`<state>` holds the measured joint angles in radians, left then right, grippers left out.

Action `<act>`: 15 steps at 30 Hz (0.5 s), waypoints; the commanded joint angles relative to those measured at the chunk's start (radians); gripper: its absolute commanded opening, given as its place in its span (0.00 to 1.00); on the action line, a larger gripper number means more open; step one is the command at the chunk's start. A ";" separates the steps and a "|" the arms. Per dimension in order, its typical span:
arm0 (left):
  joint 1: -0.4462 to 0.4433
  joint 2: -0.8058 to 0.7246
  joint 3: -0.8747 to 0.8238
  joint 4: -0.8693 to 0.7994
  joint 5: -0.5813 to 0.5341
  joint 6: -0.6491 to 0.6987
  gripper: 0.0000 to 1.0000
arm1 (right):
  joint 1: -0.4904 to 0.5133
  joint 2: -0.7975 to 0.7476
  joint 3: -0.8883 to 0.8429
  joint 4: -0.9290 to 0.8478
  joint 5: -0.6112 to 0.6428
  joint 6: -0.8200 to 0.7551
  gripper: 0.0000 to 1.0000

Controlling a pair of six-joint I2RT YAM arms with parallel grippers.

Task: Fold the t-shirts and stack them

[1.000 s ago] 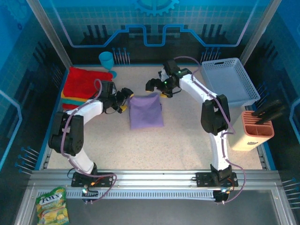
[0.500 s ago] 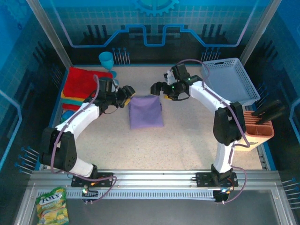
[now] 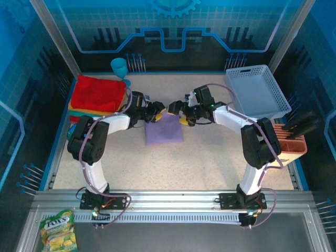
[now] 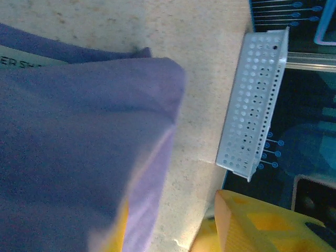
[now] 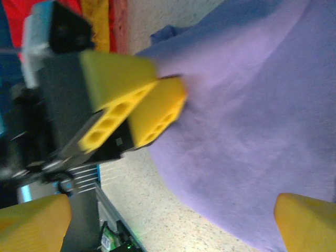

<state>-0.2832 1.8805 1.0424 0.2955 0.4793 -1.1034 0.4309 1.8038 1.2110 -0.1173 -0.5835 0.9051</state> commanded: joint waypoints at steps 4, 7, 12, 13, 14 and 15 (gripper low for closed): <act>0.042 0.071 0.031 0.165 0.026 -0.030 0.47 | 0.078 0.042 -0.035 0.239 -0.050 0.133 1.00; 0.066 0.095 0.040 0.166 0.032 -0.010 0.47 | 0.093 0.104 -0.055 0.326 -0.052 0.176 1.00; 0.106 0.155 0.036 0.211 0.057 -0.017 0.47 | 0.098 0.198 -0.067 0.378 -0.043 0.173 1.00; 0.113 0.166 0.032 0.234 0.064 -0.030 0.47 | 0.098 0.218 -0.064 0.368 -0.039 0.166 1.00; 0.122 0.181 0.027 0.266 0.070 -0.048 0.48 | 0.097 0.238 -0.063 0.360 -0.037 0.162 1.00; 0.130 0.195 0.025 0.286 0.076 -0.064 0.47 | 0.097 0.256 -0.066 0.366 -0.038 0.162 1.00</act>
<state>-0.1780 2.0277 1.0615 0.4957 0.5232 -1.1370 0.5228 2.0140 1.1572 0.2192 -0.6170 1.0626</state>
